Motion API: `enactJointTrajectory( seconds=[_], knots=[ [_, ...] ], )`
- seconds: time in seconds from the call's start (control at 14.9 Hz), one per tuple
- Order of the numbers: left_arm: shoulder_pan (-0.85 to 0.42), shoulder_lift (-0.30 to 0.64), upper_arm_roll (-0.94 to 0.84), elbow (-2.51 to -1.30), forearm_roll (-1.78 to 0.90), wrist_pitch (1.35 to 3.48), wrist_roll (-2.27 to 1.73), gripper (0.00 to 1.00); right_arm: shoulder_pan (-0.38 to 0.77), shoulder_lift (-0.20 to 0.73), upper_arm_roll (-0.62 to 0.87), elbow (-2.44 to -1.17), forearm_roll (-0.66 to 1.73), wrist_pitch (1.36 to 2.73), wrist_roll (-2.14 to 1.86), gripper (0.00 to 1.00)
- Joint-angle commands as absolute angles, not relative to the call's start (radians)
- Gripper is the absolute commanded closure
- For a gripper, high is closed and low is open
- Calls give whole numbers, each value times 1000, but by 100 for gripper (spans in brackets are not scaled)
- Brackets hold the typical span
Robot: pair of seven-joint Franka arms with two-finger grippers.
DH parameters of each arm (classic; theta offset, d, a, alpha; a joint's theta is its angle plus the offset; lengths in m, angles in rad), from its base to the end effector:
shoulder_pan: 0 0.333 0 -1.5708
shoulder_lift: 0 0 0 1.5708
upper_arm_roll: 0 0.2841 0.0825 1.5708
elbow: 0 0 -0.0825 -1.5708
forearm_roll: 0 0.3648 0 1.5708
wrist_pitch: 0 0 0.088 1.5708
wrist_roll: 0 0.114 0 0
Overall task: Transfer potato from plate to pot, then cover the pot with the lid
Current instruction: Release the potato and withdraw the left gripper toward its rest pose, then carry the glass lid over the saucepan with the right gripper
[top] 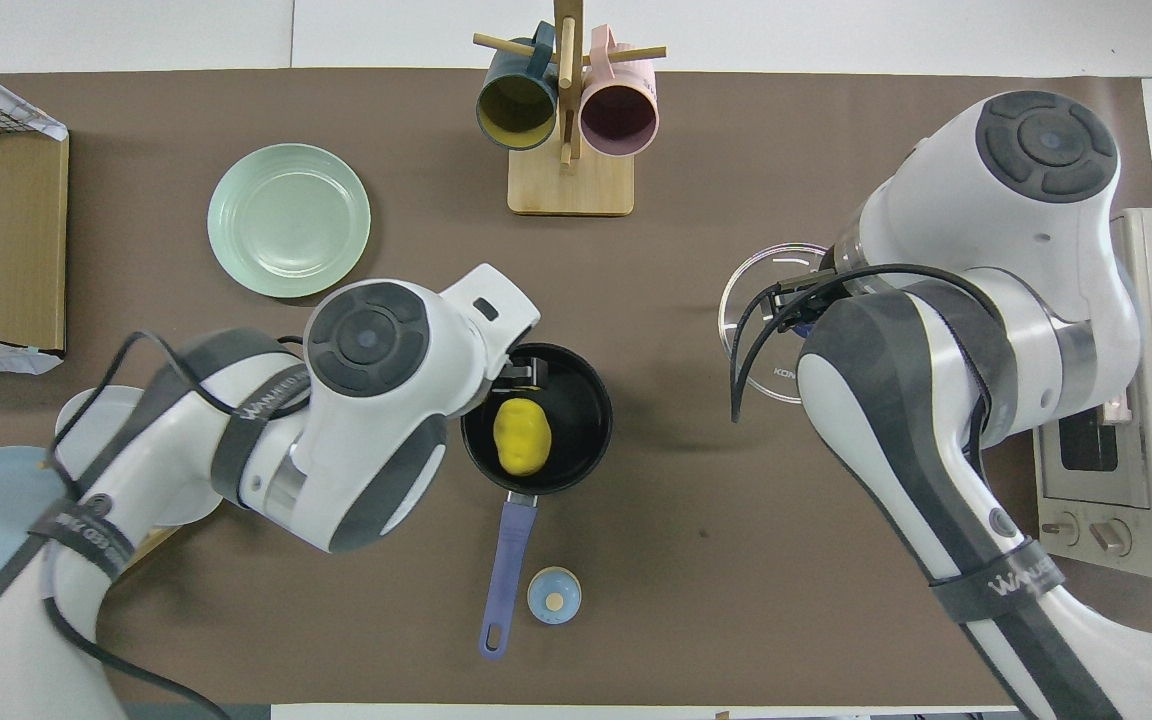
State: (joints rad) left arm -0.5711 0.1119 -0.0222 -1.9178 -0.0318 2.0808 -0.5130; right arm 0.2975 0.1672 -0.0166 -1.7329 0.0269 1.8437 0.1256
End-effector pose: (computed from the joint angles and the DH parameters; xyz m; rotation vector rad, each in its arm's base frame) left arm 0.4726 -0.3205 0.4092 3.0868 -0.1008 0.0423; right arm 0.5584 0.1640 0.4408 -3.1206 -0.2305 0.0936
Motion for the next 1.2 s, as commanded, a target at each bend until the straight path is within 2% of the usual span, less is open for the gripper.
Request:
enactJointTrajectory(
  seconds=[0.0, 0.13, 0.33, 0.67, 1.0, 1.14],
  knots=[
    [-448, 69, -26, -1812, -18, 1916, -413, 0, 351, 181, -15, -1686, 46, 1824, 224, 100],
    [-353, 37, -26, -1763, -20, 1846, -309, 0, 449, 201, -15, -1649, 48, 1828, 372, 100],
    [-220, -12, -26, -1755, -20, 1790, -151, 0, 563, 239, -15, -1606, 46, 1867, 552, 100],
    [-112, -61, -25, -1752, -15, 1688, -8, 0, 744, 429, -15, -1410, -26, 1818, 742, 100],
    [-107, -38, -26, -1593, 15, 1511, -9, 0, 745, 434, -15, -1437, -38, 1845, 775, 100],
    [-109, -25, -26, -1578, 15, 1480, -17, 0, 749, 434, -15, -1448, -37, 1836, 776, 100]
  ],
)
